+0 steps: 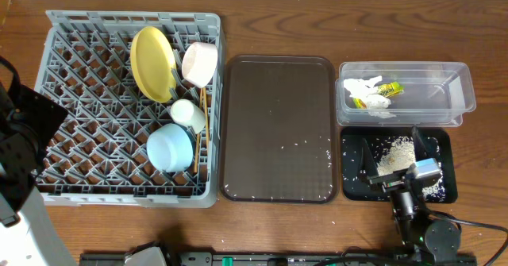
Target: Sort waste into correct bins and load items into the dishwasher
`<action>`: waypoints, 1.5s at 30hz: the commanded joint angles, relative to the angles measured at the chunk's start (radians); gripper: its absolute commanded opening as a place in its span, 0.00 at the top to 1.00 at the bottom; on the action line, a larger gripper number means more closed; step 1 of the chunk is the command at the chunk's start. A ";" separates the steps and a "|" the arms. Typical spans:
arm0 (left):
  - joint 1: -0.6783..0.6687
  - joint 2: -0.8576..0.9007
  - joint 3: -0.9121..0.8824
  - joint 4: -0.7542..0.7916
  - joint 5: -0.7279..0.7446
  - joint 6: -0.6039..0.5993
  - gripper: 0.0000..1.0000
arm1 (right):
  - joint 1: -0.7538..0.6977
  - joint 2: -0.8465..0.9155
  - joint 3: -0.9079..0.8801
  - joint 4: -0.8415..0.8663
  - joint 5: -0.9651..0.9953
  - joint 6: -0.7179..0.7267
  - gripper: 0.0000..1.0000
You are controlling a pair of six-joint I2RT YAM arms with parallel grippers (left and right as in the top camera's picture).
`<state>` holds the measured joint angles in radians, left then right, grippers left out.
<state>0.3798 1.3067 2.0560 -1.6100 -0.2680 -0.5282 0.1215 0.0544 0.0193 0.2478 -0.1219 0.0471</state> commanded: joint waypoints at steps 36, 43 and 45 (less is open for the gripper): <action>0.006 0.000 0.009 -0.050 -0.003 -0.012 0.07 | -0.007 -0.048 -0.014 -0.320 0.092 -0.003 0.01; 0.006 0.001 0.009 -0.050 -0.003 -0.012 0.07 | -0.007 -0.048 -0.014 -0.320 0.092 -0.003 0.01; 0.005 0.000 0.009 -0.050 -0.003 -0.012 0.07 | -0.007 -0.048 -0.014 -0.320 0.092 -0.003 0.01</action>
<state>0.3798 1.3067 2.0560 -1.6100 -0.2680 -0.5278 0.1215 0.0120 0.0067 -0.0673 -0.0441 0.0513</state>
